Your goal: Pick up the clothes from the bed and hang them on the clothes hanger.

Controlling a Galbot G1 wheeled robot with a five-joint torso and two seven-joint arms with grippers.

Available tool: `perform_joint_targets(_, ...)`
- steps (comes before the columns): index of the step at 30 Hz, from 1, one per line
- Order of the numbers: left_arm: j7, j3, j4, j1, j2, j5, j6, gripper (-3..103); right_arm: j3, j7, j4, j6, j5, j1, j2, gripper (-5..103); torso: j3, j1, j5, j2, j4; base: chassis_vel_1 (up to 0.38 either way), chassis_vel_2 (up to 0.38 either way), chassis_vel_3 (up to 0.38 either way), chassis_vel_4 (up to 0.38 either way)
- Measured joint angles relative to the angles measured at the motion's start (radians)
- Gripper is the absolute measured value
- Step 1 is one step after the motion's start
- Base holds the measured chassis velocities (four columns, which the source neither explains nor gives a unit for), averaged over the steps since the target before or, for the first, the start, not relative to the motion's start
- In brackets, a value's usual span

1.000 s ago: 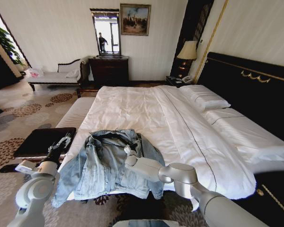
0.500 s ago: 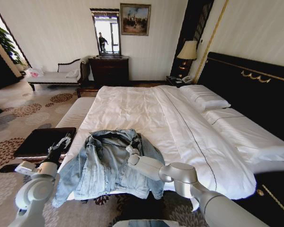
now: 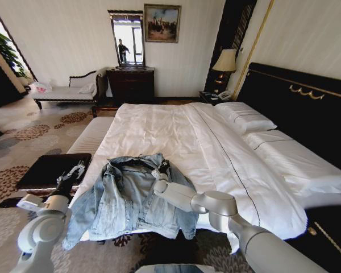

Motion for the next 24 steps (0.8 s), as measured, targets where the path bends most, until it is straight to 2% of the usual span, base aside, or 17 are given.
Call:
perform_joint_targets(2,0.0,-0.001,0.001,0.0,0.002,0.0,0.0,100,-0.009,-0.006,0.024,-0.01,0.013,0.008,0.0,3,0.0,0.0,0.0,0.0,0.0001,0.0,0.0,0.0,0.0)
perform_joint_targets(5,0.0,-0.002,0.003,-0.001,0.005,-0.001,0.0,100,-0.037,-0.023,0.101,-0.042,0.037,0.03,-0.039,3,0.0,0.0,0.0003,0.0,0.0012,0.0,0.0,0.0,0.0)
perform_joint_targets(7,-0.001,0.002,0.006,-0.004,0.006,-0.002,0.0,100,-0.052,-0.035,0.148,-0.061,0.039,0.046,-0.105,3,0.0,0.0,-0.0001,0.0,0.0001,0.0,0.0,0.0,0.0)
perform_joint_targets(13,-0.001,0.015,0.01,-0.011,0.006,0.002,0.0,100,-0.049,-0.054,0.196,-0.067,0.008,0.07,-0.186,3,0.0,0.0,0.0003,0.0,0.0,0.0,0.0,0.0,0.0)
perform_joint_targets(24,-0.003,0.021,0.008,-0.014,0.002,0.008,0.002,100,-0.044,-0.087,0.298,-0.069,0.003,0.095,-0.269,3,0.0,0.0,0.0004,0.0,0.0002,0.0,0.0,0.0,0.0)
